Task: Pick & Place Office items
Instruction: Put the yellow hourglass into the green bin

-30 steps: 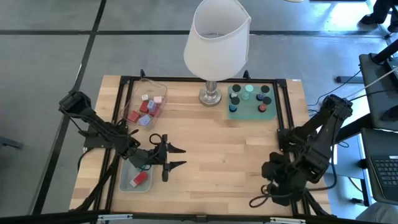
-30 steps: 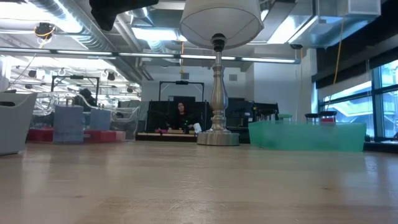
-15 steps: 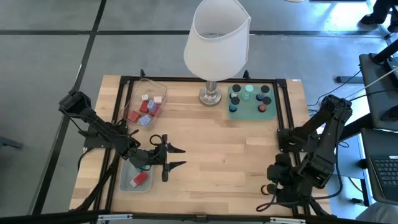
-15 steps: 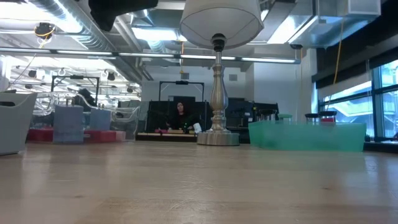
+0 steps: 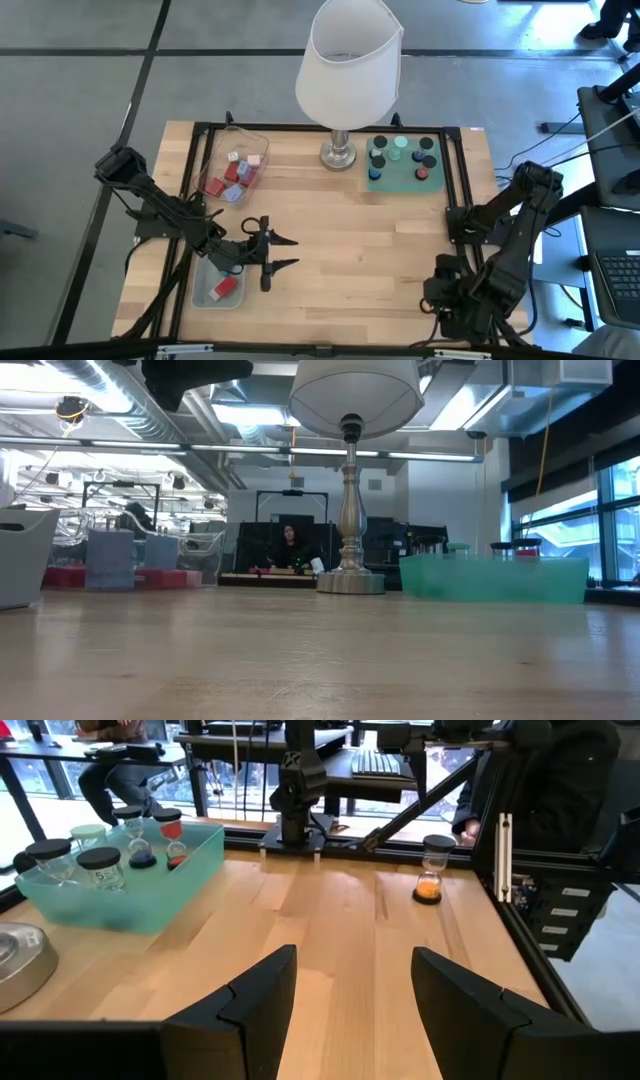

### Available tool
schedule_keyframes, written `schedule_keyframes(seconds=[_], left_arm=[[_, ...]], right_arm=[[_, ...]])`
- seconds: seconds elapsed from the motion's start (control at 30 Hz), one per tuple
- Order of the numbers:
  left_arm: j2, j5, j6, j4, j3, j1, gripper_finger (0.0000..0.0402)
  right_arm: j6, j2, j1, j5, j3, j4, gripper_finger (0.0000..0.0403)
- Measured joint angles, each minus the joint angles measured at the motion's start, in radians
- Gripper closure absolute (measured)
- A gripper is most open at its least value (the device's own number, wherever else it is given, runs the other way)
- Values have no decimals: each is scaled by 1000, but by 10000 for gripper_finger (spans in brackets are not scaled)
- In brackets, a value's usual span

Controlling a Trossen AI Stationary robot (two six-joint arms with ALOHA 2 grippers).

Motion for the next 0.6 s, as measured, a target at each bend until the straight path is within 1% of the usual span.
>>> schedule_keyframes(seconds=[0.07,0.23,0.47,0.6], left_arm=[[0,0,0,0,0,0,206],[0,0,0,0,0,0,206],[0,-1,0,0,0,0,206],[0,-20,0,0,0,0,206]], right_arm=[[-6,6,4,9,0,0,115],[15,11,36,81,0,0,115],[87,11,85,177,0,3,114],[135,13,105,226,0,18,114]])
